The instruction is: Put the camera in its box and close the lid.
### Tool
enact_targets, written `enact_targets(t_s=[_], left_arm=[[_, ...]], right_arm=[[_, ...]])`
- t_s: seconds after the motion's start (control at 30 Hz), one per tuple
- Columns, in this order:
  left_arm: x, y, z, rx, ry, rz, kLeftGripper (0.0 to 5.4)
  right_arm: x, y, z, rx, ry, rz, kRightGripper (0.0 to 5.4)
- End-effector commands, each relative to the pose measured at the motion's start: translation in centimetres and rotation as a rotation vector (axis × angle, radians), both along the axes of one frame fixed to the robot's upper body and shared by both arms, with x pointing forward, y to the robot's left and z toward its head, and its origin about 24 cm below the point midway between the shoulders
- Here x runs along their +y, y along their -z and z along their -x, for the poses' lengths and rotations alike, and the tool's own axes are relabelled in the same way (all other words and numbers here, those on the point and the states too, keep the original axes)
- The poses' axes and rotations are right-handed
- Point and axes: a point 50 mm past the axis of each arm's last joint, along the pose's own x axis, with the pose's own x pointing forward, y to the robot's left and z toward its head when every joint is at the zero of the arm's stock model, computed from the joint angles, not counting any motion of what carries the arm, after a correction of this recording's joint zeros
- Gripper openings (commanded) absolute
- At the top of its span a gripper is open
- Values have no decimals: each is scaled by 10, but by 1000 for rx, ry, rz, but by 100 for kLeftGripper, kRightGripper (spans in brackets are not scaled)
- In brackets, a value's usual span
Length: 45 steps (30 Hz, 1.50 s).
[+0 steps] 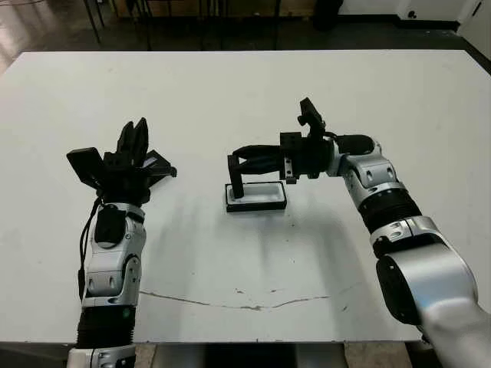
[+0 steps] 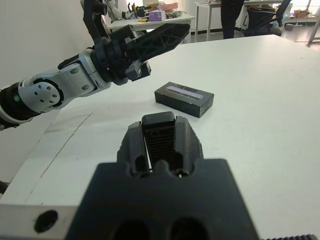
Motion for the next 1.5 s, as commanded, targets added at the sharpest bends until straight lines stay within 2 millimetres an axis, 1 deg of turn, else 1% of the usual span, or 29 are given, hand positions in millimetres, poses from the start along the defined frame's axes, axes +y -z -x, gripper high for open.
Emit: enact_targets(t_s=[0.03,0.53,0.9,1.27,1.4,1.5], left_arm=[[3,9,3,41,-12,0,0],[2,10,2,40,-14,-5,0],[2,10,3,42,-11,-5,0],[2,11,2,39,-17,1,0],[2,11,3,39,-18,-2,0],[3,11,3,40,-16,3,0]], right_arm=[[-3,8,1,23,11,20,0],[0,6,2,23,-13,-1,0],[-9,17,0,46,57,92,0],[-13,24,0,66,81,98,0],[-19,22,-1,48,101,96,0],[-31,18,-3,35,124,97,0]])
